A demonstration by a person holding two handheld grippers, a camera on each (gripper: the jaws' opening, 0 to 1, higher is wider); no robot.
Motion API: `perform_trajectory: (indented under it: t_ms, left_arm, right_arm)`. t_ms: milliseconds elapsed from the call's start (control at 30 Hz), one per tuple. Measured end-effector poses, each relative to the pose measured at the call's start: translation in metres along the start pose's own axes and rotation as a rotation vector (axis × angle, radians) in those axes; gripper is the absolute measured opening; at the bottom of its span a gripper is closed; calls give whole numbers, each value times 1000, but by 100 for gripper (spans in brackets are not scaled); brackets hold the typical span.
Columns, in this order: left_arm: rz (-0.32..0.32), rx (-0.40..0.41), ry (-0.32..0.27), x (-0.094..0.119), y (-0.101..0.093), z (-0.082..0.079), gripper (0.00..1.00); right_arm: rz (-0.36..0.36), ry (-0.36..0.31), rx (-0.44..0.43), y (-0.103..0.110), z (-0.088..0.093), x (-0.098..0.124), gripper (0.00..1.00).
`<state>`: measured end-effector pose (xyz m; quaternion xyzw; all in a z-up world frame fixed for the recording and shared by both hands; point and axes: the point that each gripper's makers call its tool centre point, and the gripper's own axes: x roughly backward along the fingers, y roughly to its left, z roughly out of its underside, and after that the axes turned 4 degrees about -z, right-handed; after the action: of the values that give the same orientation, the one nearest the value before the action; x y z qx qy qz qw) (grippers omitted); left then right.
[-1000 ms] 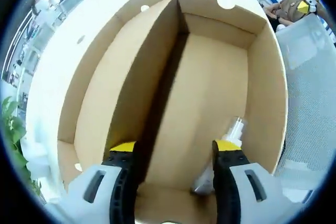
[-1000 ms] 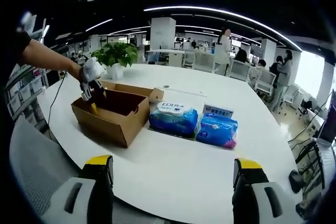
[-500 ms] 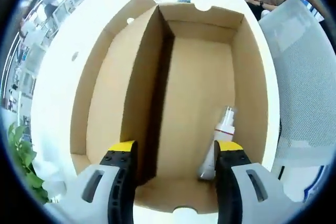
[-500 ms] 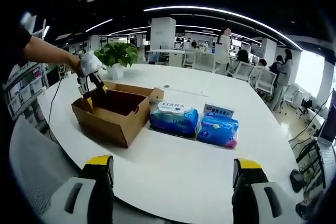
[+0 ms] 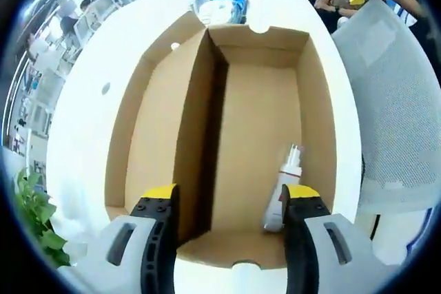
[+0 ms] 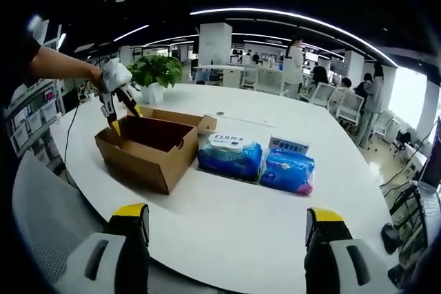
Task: Operate the shoe box by opening the lid, removing the specified soft item, and placing it in the target area until the item is outside and the box remains undamaged.
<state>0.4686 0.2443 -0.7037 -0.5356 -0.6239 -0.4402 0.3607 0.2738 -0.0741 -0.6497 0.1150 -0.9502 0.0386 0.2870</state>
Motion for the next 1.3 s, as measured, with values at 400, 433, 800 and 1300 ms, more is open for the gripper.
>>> perform_trajectory:
  t_ms: [400, 433, 800, 1300]
  left_arm:
    - [68, -116, 39, -12, -21, 12, 60]
    - [72, -125, 40, -13, -22, 13, 60]
    - [141, -257, 56, -27, -38, 21, 59]
    - [202, -369, 99, -46, -51, 39, 50]
  right_arm:
    - [-3, 6, 2, 1, 2, 0, 94]
    - [-2, 6, 2, 0, 2, 1, 94]
    - [12, 12, -10, -2, 6, 3, 93]
    - [28, 19, -20, -6, 10, 7, 92]
